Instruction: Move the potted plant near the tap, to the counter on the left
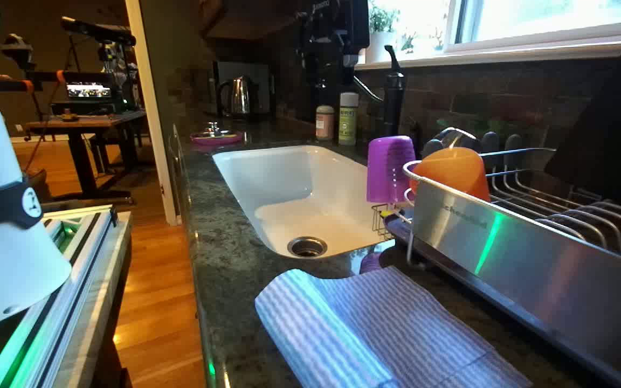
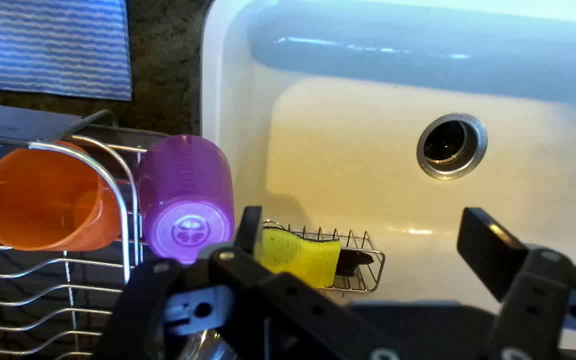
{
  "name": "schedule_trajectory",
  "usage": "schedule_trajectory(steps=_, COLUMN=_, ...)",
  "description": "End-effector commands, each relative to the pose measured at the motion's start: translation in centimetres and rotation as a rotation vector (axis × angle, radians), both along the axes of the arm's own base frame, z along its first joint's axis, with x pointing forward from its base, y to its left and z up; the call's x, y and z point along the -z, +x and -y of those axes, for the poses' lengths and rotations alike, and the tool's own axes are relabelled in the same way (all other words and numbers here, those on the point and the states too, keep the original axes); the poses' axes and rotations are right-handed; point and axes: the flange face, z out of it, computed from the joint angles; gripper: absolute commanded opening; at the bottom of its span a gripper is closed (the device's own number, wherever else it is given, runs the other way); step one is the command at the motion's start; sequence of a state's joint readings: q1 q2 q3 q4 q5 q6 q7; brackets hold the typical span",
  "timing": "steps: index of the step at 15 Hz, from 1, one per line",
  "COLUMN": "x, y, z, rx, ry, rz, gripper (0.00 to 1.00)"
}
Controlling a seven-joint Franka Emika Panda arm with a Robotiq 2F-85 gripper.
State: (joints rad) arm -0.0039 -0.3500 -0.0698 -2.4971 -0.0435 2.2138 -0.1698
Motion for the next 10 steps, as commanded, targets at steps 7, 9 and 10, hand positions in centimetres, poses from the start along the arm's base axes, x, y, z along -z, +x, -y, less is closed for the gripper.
schedule_trajectory(steps=7, x=-0.02, y=0.02, z=-0.01, rx=0.000, ry=0.000, rz=-0.001, gripper=1.00)
schedule_trajectory(steps=9, x=-0.10, y=0.33, z=-0.05, rx=0.011, ry=0.007, rz=0.018, gripper=1.00)
schedule_trajectory(steps=10, x=-0.18, y=0.69, z=-0.02, rx=0.015, ry=0.010, rz=0.033, gripper=1.00)
